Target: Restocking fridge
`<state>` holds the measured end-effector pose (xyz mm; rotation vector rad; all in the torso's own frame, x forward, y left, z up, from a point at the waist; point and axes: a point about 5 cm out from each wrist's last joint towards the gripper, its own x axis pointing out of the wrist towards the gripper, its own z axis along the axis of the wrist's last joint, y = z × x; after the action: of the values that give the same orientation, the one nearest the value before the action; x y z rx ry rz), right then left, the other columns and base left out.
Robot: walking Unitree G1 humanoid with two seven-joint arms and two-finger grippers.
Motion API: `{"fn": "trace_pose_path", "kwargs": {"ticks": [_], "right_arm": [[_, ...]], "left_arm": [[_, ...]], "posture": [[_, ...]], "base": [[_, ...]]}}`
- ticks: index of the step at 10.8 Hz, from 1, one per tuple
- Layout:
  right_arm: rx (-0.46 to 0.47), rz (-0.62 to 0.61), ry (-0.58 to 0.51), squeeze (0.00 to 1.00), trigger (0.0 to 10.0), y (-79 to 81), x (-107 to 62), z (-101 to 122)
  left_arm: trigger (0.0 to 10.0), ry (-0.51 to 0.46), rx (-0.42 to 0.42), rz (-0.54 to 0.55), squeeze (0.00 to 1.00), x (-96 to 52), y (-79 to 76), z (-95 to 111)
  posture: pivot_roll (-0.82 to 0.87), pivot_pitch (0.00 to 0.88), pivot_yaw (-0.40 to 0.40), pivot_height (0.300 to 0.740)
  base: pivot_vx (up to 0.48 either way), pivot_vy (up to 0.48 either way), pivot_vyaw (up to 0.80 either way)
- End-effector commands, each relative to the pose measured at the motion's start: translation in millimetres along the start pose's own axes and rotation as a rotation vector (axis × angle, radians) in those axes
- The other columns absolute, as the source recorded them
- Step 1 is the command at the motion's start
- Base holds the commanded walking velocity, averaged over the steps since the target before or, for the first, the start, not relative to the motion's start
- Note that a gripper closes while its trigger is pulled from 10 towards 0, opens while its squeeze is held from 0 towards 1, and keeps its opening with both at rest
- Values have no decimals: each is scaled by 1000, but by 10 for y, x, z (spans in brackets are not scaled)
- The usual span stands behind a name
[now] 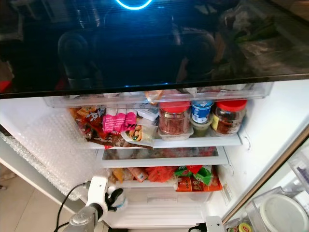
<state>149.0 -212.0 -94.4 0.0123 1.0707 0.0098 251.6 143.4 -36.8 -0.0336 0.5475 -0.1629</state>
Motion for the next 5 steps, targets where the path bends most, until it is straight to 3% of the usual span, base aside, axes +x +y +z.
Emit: {"fn": "trace_pose_path", "kwargs": {"ticks": [1, 2, 3, 4, 5], "right_arm": [[-6, 3, 3, 0, 10000, 16, 0, -19], [-8, -1, 4, 0, 10000, 10, -1, -21], [-13, -4, 6, 0, 10000, 5, -2, -22], [-35, -5, 11, 0, 10000, -3, -3, -24], [-38, -4, 10, 0, 10000, -6, -5, -27]], "left_arm": [[10000, 38, 37, 8, 0, 21, -94, -28], [10000, 23, 44, 1, 0, 93, -337, 65], [10000, 12, 48, -6, 0, 122, -456, 116], [10000, 2, 43, -4, 0, 114, -406, 116], [10000, -9, 31, 18, 0, 21, -41, 34]], "posture": [[-31, 0, 63, 740], [-31, 0, 62, 740], [-32, 0, 62, 740], [-37, 0, 63, 740], [-37, 0, 63, 740]], "base": [[0, 0, 0], [0, 0, 0], [0, 0, 0], [0, 0, 0], [0, 0, 0]]}}
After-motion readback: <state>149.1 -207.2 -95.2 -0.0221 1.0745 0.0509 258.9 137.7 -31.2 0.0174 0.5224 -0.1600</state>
